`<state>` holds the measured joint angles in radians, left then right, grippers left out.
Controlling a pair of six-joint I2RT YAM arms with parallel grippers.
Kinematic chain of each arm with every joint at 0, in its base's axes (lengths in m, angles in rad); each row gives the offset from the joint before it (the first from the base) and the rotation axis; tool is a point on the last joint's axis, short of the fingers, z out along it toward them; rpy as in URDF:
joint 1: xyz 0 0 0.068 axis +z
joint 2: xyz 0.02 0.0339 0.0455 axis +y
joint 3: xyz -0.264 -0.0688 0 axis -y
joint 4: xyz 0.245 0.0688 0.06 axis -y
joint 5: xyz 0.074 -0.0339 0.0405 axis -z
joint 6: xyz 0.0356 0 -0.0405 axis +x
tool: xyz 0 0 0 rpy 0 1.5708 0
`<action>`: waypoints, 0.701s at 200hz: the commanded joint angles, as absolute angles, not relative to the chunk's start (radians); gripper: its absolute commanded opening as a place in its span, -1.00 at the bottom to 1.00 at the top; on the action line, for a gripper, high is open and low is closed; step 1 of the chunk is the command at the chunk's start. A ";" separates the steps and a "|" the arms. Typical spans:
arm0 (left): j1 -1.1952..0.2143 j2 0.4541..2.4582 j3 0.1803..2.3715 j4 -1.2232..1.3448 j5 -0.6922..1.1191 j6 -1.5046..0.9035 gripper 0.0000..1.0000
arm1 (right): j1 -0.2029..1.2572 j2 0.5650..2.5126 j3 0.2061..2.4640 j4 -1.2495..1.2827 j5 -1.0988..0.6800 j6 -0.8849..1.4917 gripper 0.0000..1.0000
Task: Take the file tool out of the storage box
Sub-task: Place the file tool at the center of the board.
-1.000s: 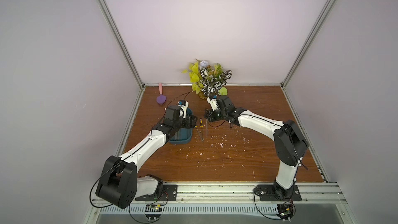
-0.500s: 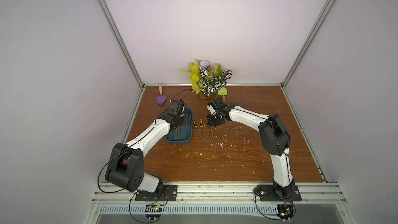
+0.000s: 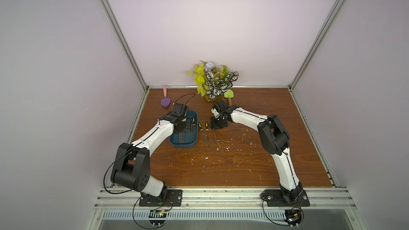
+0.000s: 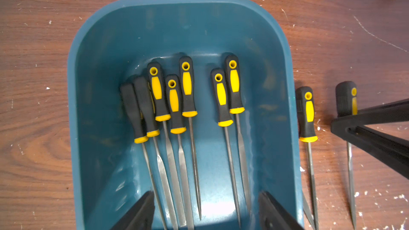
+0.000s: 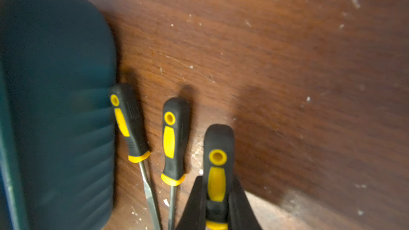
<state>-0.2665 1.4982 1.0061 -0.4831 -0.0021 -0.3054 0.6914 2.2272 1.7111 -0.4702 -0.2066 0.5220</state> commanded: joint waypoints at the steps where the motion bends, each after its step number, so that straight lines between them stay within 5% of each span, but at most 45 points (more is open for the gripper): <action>1: -0.253 1.503 1.015 -0.515 -0.002 -0.295 0.54 | 0.685 2.222 1.702 -0.452 -0.220 0.547 -0.84; 45: -0.249 1.511 1.011 -0.515 -0.019 -0.294 0.57 | 0.680 2.218 1.691 -0.439 -0.215 0.557 -0.52; 140: -0.232 1.594 1.070 -0.514 -0.028 -0.307 0.56 | 0.655 2.125 1.615 -0.394 -0.221 0.573 -0.32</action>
